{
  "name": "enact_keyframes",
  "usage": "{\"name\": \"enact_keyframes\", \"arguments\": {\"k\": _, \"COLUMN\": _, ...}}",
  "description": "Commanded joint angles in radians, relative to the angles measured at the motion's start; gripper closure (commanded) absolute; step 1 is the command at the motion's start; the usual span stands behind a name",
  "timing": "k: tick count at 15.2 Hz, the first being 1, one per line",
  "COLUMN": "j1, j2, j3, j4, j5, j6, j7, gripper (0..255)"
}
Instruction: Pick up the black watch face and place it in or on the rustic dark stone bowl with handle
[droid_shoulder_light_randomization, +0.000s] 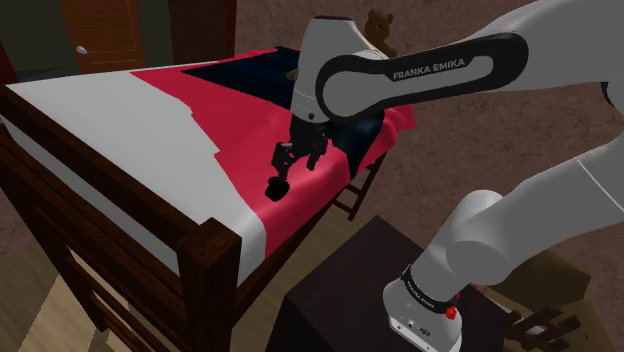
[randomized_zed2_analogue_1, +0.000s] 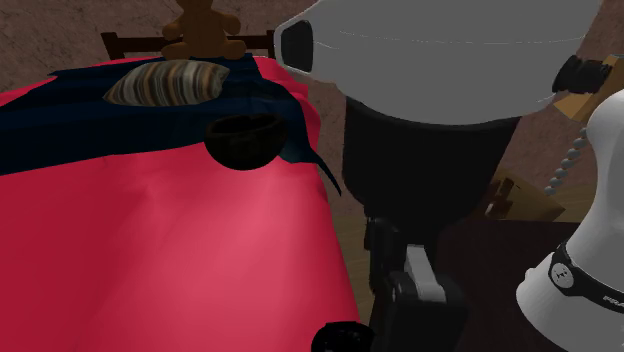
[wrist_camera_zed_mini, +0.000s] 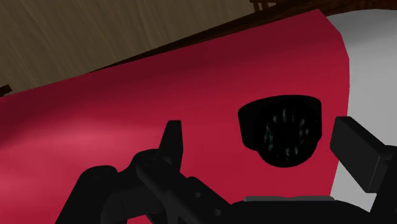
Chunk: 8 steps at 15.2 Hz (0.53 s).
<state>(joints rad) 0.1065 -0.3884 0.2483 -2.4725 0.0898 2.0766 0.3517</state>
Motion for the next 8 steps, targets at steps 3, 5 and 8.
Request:
{"name": "enact_keyframes", "arguments": {"k": 3, "j1": 0.012, "j2": 0.105, "j3": 0.039, "j4": 0.027, "j5": -0.001, "j6": 0.09, "j7": 0.04, "gripper": 0}}
{"name": "enact_keyframes", "arguments": {"k": 5, "j1": 0.011, "j2": 0.119, "j3": 0.041, "j4": 0.011, "j5": -0.003, "j6": 0.12, "j7": 0.042, "gripper": 0}}
{"name": "enact_keyframes", "arguments": {"k": 8, "j1": 0.01, "j2": 0.143, "j3": 0.045, "j4": -0.01, "j5": -0.007, "j6": 0.164, "j7": 0.046, "gripper": 0}}
